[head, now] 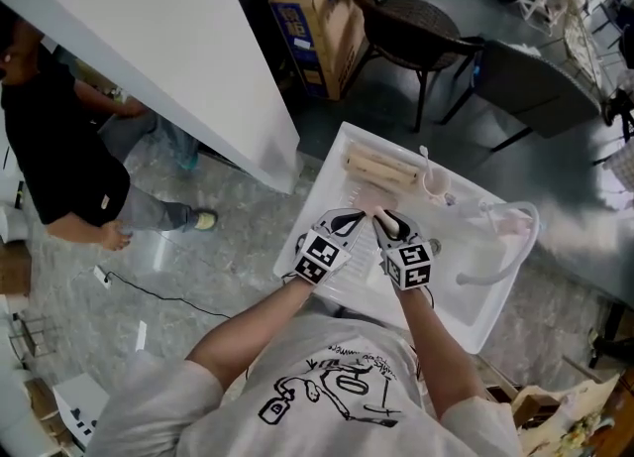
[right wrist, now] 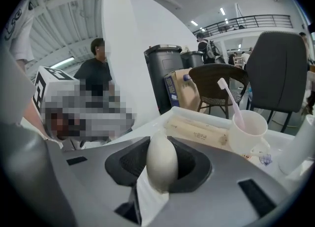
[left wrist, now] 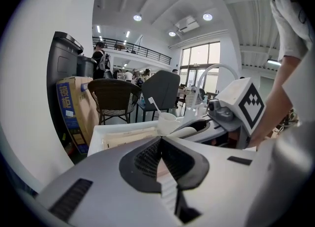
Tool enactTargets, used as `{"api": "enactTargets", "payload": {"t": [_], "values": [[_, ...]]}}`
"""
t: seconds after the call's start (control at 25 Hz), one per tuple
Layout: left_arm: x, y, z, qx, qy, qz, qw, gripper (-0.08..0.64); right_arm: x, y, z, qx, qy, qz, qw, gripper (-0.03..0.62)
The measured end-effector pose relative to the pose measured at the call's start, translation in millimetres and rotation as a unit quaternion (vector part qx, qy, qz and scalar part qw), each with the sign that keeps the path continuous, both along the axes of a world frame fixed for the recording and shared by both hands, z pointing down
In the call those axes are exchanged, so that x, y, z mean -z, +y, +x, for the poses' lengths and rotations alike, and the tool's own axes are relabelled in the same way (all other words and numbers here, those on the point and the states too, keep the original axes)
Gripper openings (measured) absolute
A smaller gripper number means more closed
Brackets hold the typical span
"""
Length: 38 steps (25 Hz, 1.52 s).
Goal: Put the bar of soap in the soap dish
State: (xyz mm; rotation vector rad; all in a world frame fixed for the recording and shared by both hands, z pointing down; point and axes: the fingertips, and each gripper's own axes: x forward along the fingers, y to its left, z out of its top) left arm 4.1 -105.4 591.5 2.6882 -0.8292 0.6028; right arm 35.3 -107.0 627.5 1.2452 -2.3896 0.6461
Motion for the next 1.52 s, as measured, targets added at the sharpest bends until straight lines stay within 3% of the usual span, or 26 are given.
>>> {"api": "enactTargets", "payload": {"t": [0.44,1.52], "values": [[-32,-13,7,0.001,-0.026,-0.028,0.9993,0.003,-42,-20,4,0.017,0.017,-0.037,0.999,0.115],[-91,-39,-2,0.02,-0.086,-0.081,0.9928,0.003,-92,-46,-12,0.042,-0.023,-0.117,0.992,0.115]]}}
